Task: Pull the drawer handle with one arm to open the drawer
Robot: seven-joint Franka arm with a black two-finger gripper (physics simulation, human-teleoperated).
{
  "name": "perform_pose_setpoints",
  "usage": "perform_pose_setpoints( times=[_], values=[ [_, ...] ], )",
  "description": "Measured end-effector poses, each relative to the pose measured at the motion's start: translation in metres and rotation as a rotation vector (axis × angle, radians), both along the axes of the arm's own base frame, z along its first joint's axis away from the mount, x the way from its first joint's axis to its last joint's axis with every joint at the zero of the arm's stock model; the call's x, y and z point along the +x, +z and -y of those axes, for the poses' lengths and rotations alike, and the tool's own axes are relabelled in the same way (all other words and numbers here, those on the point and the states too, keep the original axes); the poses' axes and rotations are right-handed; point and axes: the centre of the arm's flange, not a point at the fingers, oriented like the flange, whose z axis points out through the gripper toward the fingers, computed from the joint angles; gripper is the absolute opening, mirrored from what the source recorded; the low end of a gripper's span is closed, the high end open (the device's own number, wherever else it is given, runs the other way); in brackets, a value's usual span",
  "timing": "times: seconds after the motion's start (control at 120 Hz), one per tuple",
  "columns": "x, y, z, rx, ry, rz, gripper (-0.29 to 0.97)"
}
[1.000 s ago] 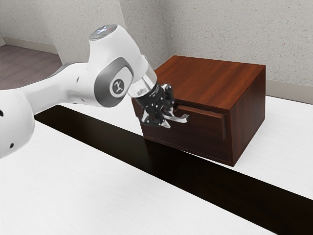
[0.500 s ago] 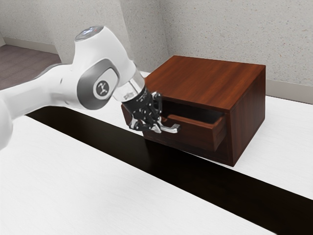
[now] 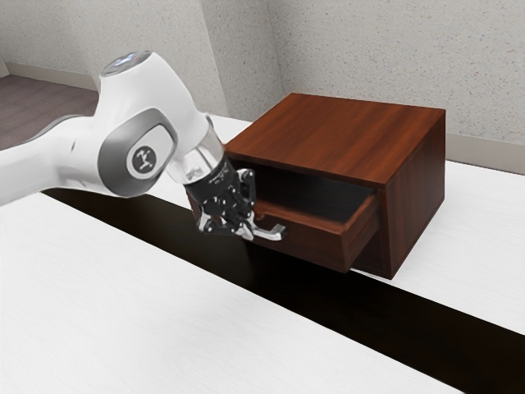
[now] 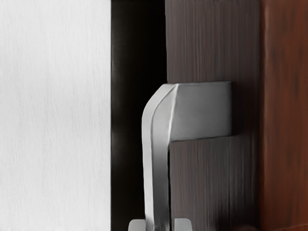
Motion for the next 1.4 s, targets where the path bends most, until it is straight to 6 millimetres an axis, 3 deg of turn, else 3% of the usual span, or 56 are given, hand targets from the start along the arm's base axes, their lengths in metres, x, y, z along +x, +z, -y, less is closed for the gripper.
perform_pose_setpoints(
  times=[1.058, 1.4],
  values=[
    [-0.084, 0.001, 0.003, -0.02, -0.038, -0.041, -0.11],
    [-0.09, 0.001, 0.004, -0.018, -0.04, -0.052, -0.09]
  ],
)
